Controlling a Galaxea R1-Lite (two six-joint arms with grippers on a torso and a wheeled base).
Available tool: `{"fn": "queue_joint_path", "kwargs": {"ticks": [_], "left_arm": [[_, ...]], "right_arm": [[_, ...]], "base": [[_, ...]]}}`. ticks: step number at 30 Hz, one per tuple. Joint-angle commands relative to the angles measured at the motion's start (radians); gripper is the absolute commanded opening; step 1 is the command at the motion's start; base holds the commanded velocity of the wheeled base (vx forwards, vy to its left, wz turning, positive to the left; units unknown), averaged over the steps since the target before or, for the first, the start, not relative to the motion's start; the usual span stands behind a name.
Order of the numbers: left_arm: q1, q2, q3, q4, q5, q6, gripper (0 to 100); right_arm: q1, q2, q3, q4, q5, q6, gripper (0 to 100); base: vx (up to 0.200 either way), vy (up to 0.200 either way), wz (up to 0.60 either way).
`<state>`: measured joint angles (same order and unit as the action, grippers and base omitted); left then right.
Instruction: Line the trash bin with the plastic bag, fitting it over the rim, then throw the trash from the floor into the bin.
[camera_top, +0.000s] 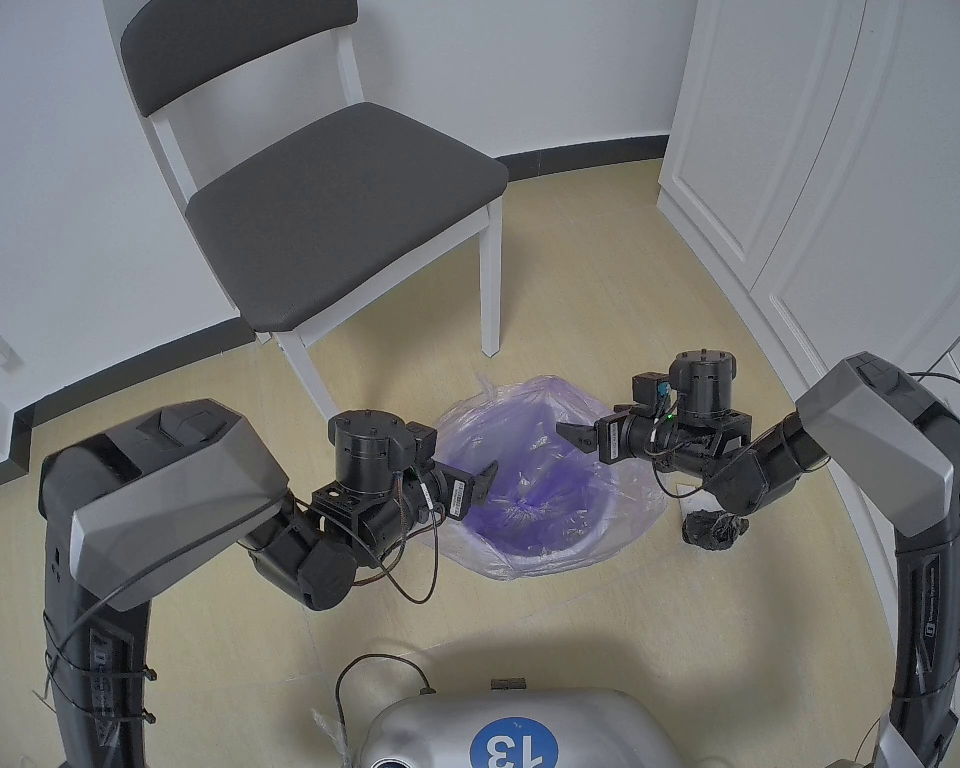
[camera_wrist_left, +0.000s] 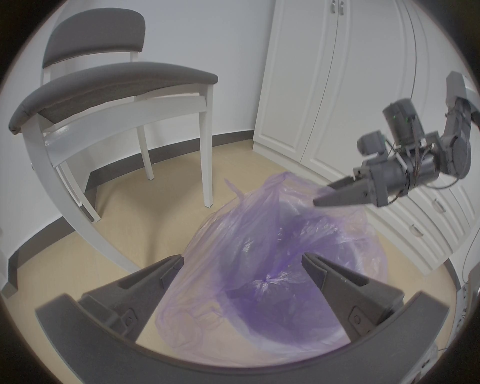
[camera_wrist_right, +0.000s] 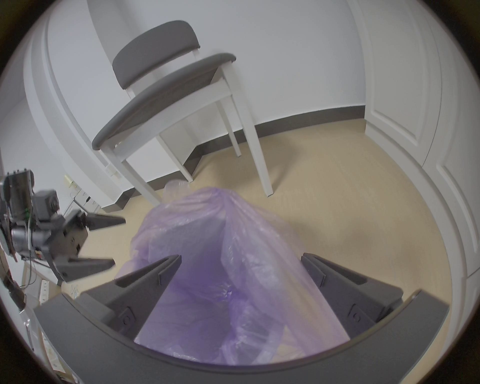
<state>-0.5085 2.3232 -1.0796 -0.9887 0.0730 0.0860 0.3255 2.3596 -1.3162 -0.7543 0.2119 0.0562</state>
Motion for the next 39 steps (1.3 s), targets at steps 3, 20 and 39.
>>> {"fn": "queue_joint_path", "kwargs": {"ticks": [3, 20, 39], "left_arm": [[0.05, 0.081, -0.132, 0.018, 0.008, 0.003, 100], [0.064, 0.145, -0.286, 0.041, 0.062, -0.008, 100], [0.068, 0.171, -0.427, 0.139, 0.088, -0.008, 100]], "right_arm": [[-0.048, -0.003, 0.011, -0.037, -0.005, 0.002, 100], [-0.048, 0.05, 0.242, -0.413, -0.091, 0.025, 100], [-0.071, 0.158, 0.041, -0.349, -0.111, 0.114, 100]], "base": [[0.0, 0.0, 0.0], [0.0, 0.0, 0.0], [0.0, 0.0, 0.0]]}}
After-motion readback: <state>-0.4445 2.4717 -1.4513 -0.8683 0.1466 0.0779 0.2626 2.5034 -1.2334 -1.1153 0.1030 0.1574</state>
